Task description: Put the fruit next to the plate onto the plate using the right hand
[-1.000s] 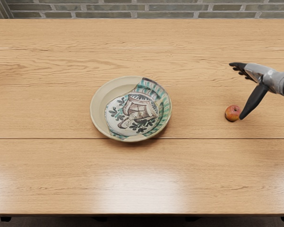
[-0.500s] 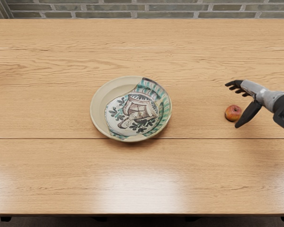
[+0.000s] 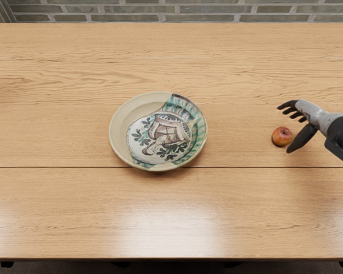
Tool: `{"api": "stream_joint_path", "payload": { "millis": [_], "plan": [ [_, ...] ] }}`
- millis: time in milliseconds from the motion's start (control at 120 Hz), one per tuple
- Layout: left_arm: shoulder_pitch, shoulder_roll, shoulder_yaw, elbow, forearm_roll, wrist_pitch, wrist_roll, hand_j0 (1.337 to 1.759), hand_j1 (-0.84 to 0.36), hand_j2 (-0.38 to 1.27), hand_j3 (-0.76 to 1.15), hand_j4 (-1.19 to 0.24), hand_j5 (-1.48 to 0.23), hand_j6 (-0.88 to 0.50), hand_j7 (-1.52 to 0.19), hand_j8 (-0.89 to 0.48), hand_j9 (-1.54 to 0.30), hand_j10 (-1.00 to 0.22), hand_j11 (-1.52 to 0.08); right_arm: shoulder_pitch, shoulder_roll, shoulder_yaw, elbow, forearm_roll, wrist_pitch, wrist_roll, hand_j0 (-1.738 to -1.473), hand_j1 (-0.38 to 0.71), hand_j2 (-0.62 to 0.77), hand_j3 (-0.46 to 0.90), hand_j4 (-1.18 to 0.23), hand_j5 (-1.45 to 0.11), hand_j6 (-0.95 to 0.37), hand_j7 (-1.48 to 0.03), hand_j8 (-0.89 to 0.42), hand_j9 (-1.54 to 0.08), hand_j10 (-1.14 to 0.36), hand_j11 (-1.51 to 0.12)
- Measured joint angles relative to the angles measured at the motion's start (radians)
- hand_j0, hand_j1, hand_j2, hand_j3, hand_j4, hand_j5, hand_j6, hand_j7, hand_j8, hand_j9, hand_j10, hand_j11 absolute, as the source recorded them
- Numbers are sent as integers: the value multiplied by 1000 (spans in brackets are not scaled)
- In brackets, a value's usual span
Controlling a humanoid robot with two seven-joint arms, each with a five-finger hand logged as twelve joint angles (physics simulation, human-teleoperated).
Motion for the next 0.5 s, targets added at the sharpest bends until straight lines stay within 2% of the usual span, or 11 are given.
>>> {"api": "stream_joint_path", "payload": {
  "millis": [500],
  "plan": [
    [0,0,0,0,0,0,0,1658,349,0,0,0,0,0,0,0,0,0,0,-4,107,-43,-73,-85,-59,-3,-1658,-11,-53,0,-289,-371,-291,-370,-290,-370,-288,-370]
  ]
}}
